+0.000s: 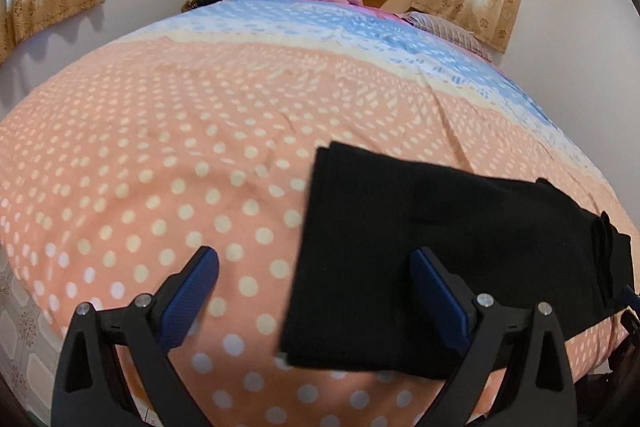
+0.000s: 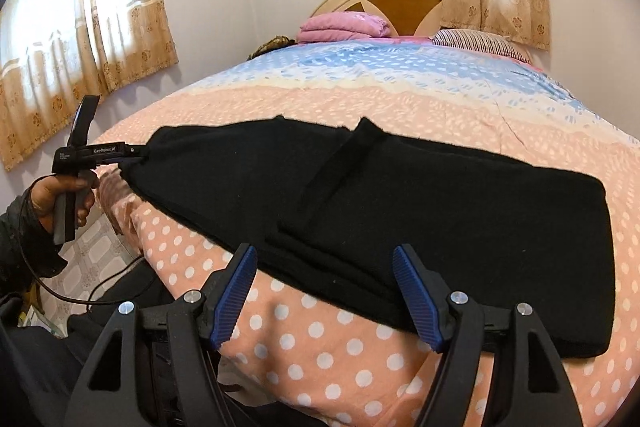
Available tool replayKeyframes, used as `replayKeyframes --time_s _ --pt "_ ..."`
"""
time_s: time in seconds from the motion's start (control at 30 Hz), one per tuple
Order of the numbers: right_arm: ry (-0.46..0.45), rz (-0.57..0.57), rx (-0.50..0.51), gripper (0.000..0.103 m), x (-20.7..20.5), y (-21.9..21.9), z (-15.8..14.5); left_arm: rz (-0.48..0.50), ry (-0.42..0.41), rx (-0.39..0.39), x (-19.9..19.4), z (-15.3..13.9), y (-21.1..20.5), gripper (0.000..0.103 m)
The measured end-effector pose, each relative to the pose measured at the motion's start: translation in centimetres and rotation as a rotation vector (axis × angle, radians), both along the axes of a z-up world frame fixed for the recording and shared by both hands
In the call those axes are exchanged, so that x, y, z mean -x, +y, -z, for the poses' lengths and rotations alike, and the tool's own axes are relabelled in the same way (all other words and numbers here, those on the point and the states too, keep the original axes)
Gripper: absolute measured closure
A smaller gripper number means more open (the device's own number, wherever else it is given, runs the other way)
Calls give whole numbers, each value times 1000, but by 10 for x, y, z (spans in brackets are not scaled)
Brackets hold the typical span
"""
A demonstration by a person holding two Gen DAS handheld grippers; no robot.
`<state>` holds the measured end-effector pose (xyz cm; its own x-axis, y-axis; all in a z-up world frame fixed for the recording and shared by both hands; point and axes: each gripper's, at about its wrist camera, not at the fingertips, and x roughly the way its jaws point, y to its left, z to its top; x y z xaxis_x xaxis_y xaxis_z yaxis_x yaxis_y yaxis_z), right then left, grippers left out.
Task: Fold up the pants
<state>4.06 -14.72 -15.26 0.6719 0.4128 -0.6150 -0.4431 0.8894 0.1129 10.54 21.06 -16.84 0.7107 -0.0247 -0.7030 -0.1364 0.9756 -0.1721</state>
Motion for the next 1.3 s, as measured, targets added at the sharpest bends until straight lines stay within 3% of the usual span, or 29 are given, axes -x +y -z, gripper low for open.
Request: replayKeyframes --time_s 0.13,0.33,0.6,0.97,1.13,1.3 --pt "-7 -14 19 30 4 6 2 12 -14 -15 3 1 -4 7" --pt "-29 -19 27 30 6 9 0 62 -13 7 10 -3 -11 40" --pt "-26 -11 26 30 4 7 3 82 -27 27 9 1 -7 41" --pt "-47 23 16 30 5 1 0 71 -78 133 23 -23 1 88" --pt "-59 64 -8 30 3 -10 -7 119 -154 226 30 -49 -5 89" --pt "-78 94 -32 30 3 -21 -17 161 -219 243 35 -70 -18 89"
